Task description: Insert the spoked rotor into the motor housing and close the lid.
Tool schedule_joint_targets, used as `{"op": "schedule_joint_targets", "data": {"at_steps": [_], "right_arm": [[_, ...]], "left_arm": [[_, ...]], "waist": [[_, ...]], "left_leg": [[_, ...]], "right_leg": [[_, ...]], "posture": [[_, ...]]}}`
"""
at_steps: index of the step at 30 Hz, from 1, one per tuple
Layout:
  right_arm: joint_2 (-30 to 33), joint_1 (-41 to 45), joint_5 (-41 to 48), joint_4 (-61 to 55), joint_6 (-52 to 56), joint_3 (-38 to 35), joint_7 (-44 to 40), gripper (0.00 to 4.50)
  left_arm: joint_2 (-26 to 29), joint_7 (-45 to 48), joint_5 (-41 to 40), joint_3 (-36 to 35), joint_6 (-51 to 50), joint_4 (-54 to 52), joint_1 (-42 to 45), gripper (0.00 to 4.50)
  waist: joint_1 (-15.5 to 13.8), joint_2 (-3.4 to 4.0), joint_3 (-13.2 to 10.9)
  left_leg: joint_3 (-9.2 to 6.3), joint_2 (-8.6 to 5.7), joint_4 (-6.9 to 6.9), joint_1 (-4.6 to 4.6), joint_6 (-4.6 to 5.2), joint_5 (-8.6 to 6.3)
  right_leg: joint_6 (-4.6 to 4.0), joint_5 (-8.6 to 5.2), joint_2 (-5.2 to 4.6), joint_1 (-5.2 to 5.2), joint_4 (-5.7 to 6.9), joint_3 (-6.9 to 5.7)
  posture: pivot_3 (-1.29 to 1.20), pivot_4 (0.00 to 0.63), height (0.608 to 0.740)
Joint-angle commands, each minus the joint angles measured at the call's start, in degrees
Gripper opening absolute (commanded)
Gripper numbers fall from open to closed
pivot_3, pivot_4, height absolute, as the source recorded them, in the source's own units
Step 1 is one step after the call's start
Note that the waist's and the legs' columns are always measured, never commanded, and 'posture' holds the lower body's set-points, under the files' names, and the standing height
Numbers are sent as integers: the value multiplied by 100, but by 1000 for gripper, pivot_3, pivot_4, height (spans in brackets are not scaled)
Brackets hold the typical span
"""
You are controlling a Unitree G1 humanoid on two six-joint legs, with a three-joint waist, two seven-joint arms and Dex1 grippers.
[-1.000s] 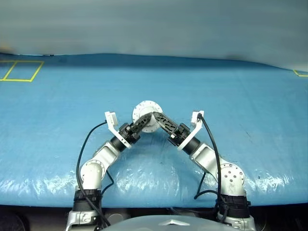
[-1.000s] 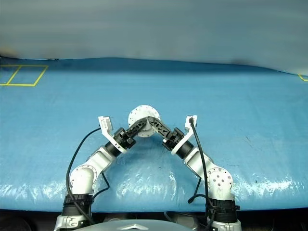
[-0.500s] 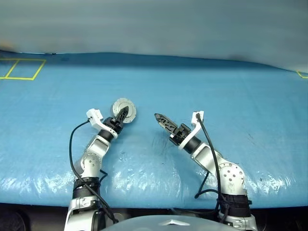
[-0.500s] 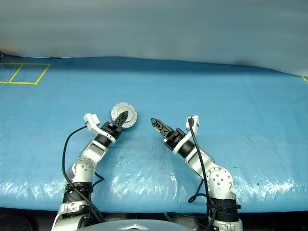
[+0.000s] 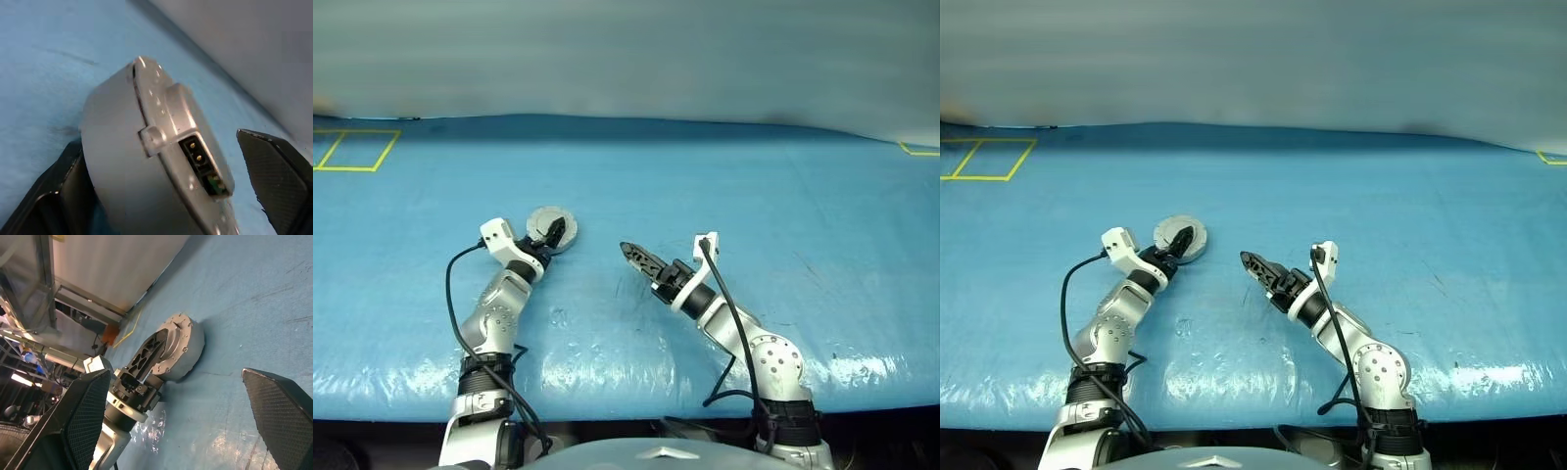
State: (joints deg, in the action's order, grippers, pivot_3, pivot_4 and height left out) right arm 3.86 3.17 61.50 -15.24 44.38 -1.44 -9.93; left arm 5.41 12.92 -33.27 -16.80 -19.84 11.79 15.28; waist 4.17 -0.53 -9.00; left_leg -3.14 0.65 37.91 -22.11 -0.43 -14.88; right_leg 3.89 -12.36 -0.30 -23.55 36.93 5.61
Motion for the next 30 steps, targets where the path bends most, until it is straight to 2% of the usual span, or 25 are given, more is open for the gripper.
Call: {"op": "schedule_joint_targets", "data": {"at_steps": [1,6,9,10,12,14,16,18,21,27,30], "right_arm": [[-61,30,-19,-124,21,42,-81,4500],[-63,9,-148,-103,31,104,-126,4500],[-231,-5,-122,-158,-301,-136,-110,4500],[-240,-17,-319,-224,-508,-169,-100,4500],[-128,-54,-1014,-388,-917,-5,-74,4500],[190,-108,-2408,-561,-1555,518,181,4500],[351,-198,-3570,-646,-2137,893,568,4500],[326,-375,-4296,-695,-2559,1050,932,4500],[127,-647,-4760,-752,-2820,1034,1250,4500],[251,-1208,-6258,-802,-3207,1138,1869,4500],[165,-1556,-6497,-883,-3272,1082,1981,4500]], "left_arm": [[244,-209,145,-377,237,213,-10,4486],[458,-127,216,-520,431,155,-48,4486],[526,133,337,-432,754,-239,-178,4486],[547,179,675,-272,1203,-430,-274,4486],[514,190,1153,-10,1804,-748,-432,4486],[440,295,1505,361,2224,-1164,-640,4486],[332,372,1669,727,2310,-1568,-869,4486],[197,284,1840,1047,2236,-1895,-1096,4486],[18,65,2093,1322,2176,-2121,-1339,4486],[-285,-197,2471,1855,2132,-2274,-2012,4486],[-306,-267,2624,1950,2196,-2210,-2211,4486]], "waist": [[-1,0,0],[-37,0,0],[-42,-1,0],[-43,-1,0],[-65,-2,0],[-103,-2,0],[-139,-2,1],[-161,-2,1],[-171,-3,1],[-174,-3,1],[-190,-4,0]], "left_leg": [[0,2,-1,0,0,0],[0,-1,-7,-4,-1,0],[-1,-5,-5,-21,-1,0],[-3,-5,-4,-33,-1,0],[-5,-7,-3,-49,-2,0],[-5,-14,-4,-51,-2,0],[-2,-20,-5,-51,-3,0],[0,-21,-6,-50,-4,0],[-1,-15,-7,-48,-4,0],[7,-13,-1,-43,-5,1],[7,-12,-1,-43,-5,1]], "right_leg": [[2,1,1,0,0,0],[12,7,-2,-2,-5,0],[16,10,-9,-15,-9,-1],[18,11,-9,-24,-9,-2],[16,15,-11,-36,-12,-3],[9,19,-19,-36,-15,-4],[12,19,-24,-36,-18,-3],[14,18,-26,-36,-20,-2],[21,12,-21,-36,-17,-2],[-6,-6,-21,-33,-18,2],[-14,-11,-21,-35,-15,1]], "posture": [[0,150,740],[0,150,740],[0,150,740],[0,150,740],[0,150,740],[0,150,740],[0,150,740],[0,150,740],[0,150,740],[0,150,740],[0,150,740]]}}
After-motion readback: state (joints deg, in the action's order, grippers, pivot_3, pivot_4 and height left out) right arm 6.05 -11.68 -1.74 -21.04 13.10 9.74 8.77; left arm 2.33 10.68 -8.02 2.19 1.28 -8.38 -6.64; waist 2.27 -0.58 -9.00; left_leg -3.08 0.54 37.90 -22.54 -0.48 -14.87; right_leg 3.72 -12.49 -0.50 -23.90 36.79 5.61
